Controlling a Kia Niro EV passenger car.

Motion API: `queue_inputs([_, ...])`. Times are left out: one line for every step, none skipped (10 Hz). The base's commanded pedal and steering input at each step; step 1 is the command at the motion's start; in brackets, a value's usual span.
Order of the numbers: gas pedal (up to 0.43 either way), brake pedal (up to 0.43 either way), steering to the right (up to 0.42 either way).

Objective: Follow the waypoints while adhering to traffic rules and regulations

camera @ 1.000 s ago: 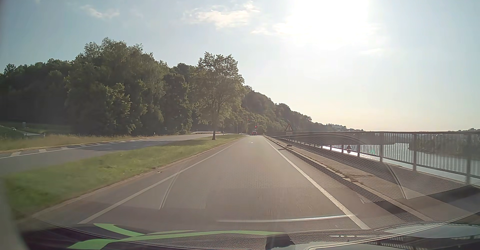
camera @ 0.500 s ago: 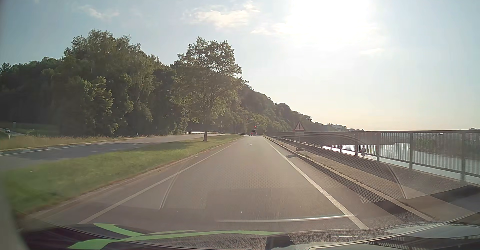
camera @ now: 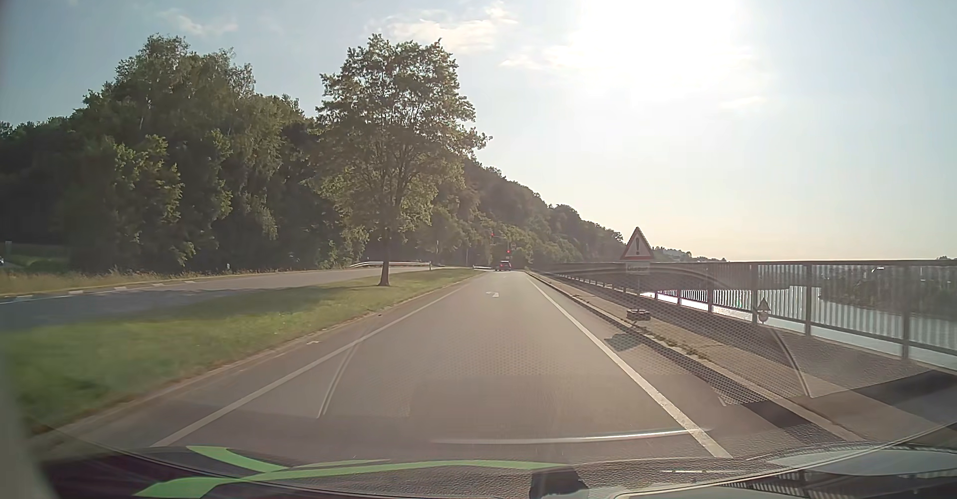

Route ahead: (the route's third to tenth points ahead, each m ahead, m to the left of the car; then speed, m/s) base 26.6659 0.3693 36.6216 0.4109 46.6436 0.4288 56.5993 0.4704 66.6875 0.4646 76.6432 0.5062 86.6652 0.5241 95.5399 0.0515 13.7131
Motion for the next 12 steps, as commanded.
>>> queue_inputs([0.0, 0.0, 0.002])
queue_inputs([0.0, 0.0, 0.002])
queue_inputs([0.0, 0.0, 0.002])
queue_inputs([0.0, 0.0, 0.0])
queue_inputs([0.0, 0.0, 0.0])
queue_inputs([0.0, 0.0, 0.0])
queue_inputs([0.0, 0.0, 0.0])
queue_inputs([0.0, 0.0, 0.0])
queue_inputs([0.0, 0.0, 0.0])
queue_inputs([0.0, 0.0, 0.0])
queue_inputs([0.0, 0.0, 0.0])
queue_inputs([0.0, 0.0, 0.0])
